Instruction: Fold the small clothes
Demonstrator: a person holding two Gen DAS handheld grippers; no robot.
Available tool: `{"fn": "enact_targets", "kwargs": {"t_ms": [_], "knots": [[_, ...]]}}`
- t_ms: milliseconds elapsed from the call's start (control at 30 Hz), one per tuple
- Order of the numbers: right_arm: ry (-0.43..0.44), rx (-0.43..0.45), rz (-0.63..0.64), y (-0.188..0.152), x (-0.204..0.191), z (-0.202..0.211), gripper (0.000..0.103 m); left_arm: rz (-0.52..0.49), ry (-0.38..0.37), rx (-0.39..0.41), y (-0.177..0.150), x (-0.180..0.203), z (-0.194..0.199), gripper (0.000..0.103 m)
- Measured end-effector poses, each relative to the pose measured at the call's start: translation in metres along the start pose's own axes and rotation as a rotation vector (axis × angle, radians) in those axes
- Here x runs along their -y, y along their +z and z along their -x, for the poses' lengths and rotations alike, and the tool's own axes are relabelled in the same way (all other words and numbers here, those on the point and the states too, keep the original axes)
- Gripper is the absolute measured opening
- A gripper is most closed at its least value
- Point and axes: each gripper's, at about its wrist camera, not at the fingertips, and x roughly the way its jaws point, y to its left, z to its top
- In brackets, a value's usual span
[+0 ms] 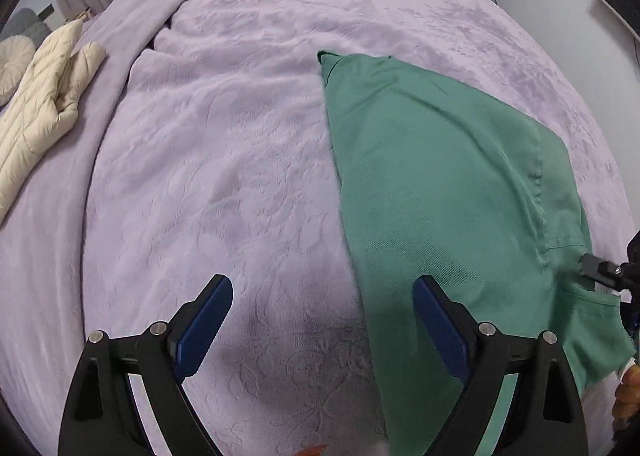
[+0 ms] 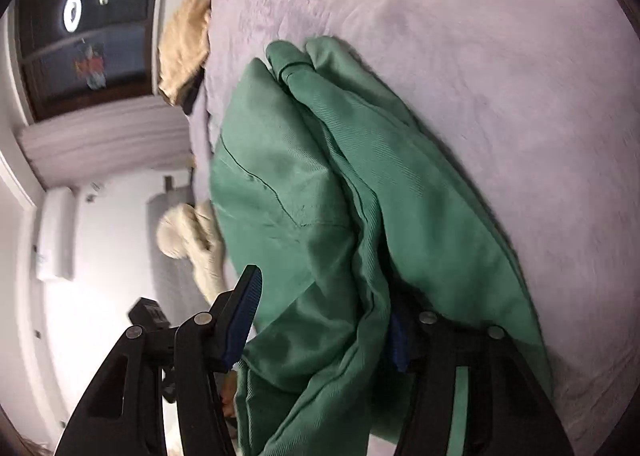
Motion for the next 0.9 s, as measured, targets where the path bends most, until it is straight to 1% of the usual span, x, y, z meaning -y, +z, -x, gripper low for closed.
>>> {"fn": "enact_targets", "kwargs": {"t_ms": [33, 67, 100, 133, 167, 233, 267, 300, 333, 433, 467, 500, 533, 567, 600, 667, 700, 767, 800, 833, 867, 900], "knots": [[-0.073, -0.015, 0.061, 0.006, -0.016, -0.010, 0.010, 0.008, 0.007, -0.003, 0.000, 0.001, 0.001, 0.093], [-0.135, -0.021, 0.116, 0.008, -0.029, -0.015, 0.010, 0.013, 0.009, -0.003, 0.002, 0.001, 0.001, 0.093], [-0.177, -0.016, 0.191, 0.006, -0.047, -0.016, 0.010, 0.013, 0.009, -0.001, 0.002, 0.003, 0.004, 0.093], [-0.183, -0.005, 0.244, 0.002, -0.060, -0.012, 0.009, 0.005, 0.005, 0.002, 0.003, 0.004, 0.008, 0.093], [-0.182, 0.027, 0.295, -0.001, -0.075, -0.003, 0.009, -0.006, -0.003, 0.007, 0.004, 0.007, 0.014, 0.093], [-0.154, 0.090, 0.323, -0.002, -0.089, 0.019, 0.009, -0.040, -0.017, 0.026, 0.007, 0.016, 0.022, 0.093], [-0.151, 0.118, 0.323, 0.000, -0.090, 0.031, 0.009, -0.056, -0.026, 0.034, 0.008, 0.022, 0.025, 0.093], [-0.155, 0.126, 0.321, 0.001, -0.088, 0.037, 0.009, -0.073, -0.035, 0.042, 0.008, 0.030, 0.026, 0.093], [-0.178, 0.128, 0.317, 0.008, -0.083, 0.040, 0.009, -0.088, -0.038, 0.047, 0.007, 0.038, 0.025, 0.093], [-0.270, 0.109, 0.245, 0.012, -0.048, 0.038, 0.010, -0.107, -0.039, 0.007, 0.002, 0.054, 0.007, 0.093], [-0.294, 0.104, 0.208, 0.016, -0.034, 0.036, 0.011, -0.103, -0.040, -0.003, -0.001, 0.055, 0.003, 0.096], [-0.293, 0.097, 0.152, 0.017, -0.018, 0.036, 0.013, -0.093, -0.036, -0.016, -0.001, 0.054, 0.001, 0.098], [-0.261, 0.099, 0.089, 0.013, -0.004, 0.041, 0.014, -0.087, -0.039, -0.017, -0.002, 0.052, 0.003, 0.098], [-0.232, 0.117, 0.050, 0.009, 0.001, 0.048, 0.018, -0.087, -0.042, -0.016, -0.002, 0.049, 0.007, 0.098], [-0.230, 0.133, 0.043, 0.005, -0.001, 0.057, 0.021, -0.096, -0.038, -0.012, -0.003, 0.046, 0.012, 0.098], [-0.259, 0.148, 0.085, -0.003, -0.011, 0.069, 0.027, -0.121, -0.034, -0.012, -0.007, 0.040, 0.022, 0.098], [-0.265, 0.155, 0.112, -0.009, -0.015, 0.079, 0.028, -0.129, -0.033, -0.013, -0.008, 0.038, 0.027, 0.098], [-0.234, 0.166, 0.181, -0.020, -0.035, 0.094, 0.028, -0.143, -0.036, -0.016, -0.016, 0.035, 0.037, 0.098], [-0.234, 0.169, 0.223, -0.026, -0.045, 0.100, 0.036, -0.151, -0.044, -0.015, -0.019, 0.034, 0.041, 0.098], [-0.245, 0.169, 0.264, -0.030, -0.055, 0.102, 0.051, -0.161, -0.051, -0.016, -0.023, 0.036, 0.046, 0.098], [-0.263, 0.166, 0.308, -0.035, -0.065, 0.103, 0.058, -0.169, -0.058, -0.021, -0.027, 0.038, 0.050, 0.098], [-0.283, 0.158, 0.348, -0.037, -0.075, 0.100, 0.061, -0.172, -0.073, -0.028, -0.032, 0.039, 0.054, 0.098]]}}
